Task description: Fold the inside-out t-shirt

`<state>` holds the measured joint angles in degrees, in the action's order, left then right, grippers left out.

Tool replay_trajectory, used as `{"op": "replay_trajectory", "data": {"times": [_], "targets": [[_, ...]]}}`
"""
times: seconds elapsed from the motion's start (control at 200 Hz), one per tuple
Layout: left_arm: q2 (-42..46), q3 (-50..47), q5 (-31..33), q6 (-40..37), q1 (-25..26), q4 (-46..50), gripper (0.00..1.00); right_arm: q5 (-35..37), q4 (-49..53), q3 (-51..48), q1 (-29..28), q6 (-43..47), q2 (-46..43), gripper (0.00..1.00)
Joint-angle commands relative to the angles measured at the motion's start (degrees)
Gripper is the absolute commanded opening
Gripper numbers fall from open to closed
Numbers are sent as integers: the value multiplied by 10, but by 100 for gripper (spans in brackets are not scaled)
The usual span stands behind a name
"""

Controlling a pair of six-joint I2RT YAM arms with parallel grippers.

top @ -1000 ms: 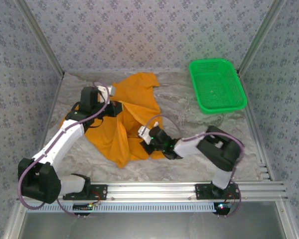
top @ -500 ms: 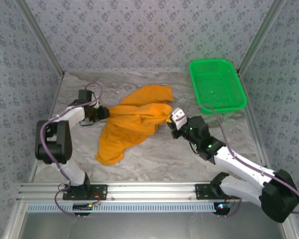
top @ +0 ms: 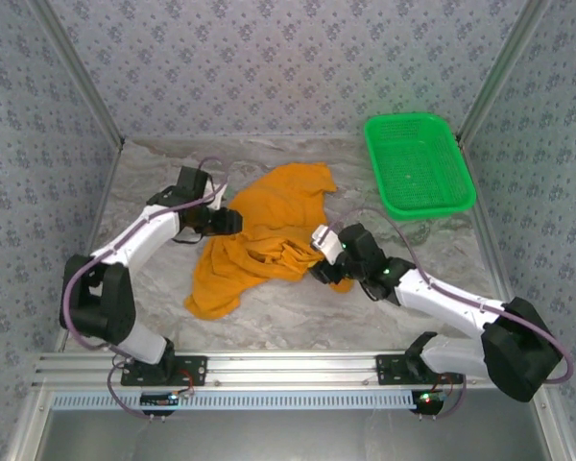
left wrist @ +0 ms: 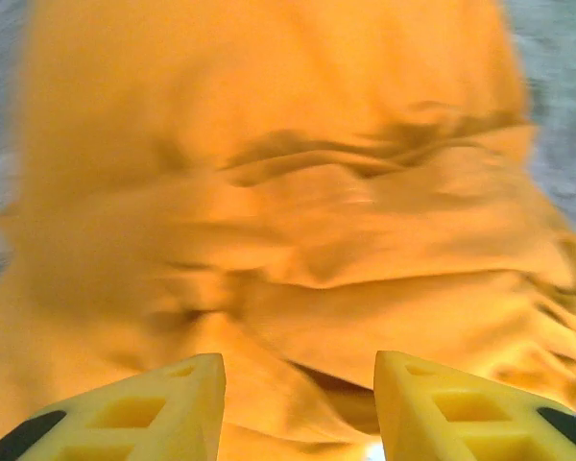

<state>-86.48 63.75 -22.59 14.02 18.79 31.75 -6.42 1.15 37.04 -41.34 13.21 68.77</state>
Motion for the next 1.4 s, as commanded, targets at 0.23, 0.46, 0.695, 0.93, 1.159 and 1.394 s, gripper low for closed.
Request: {"op": "replay_trajectory", "data": {"times": [0.23,0.46,0.695,0.93,1.159,1.394], "targets": [[-64,17,-24,14,127,-34,51,-68,-75,75,-4,35,156,63],[-152,64,-13,-8,129,-26,8,-79,-137,71,12,17,193,8],[5,88,-123,14,13,-61,0,-61,-81,54,50,-11,7,0],[93,-71,-152,166,-144,-221,0,9,19,2,144,-108,-82,4],[-2,-171,-202,151,-135,-229,39,-15,-62,-101,104,-72,-106,38],[40,-51,-96,15,-38,-33,54,-102,21,21,63,179,-67,48]]}}
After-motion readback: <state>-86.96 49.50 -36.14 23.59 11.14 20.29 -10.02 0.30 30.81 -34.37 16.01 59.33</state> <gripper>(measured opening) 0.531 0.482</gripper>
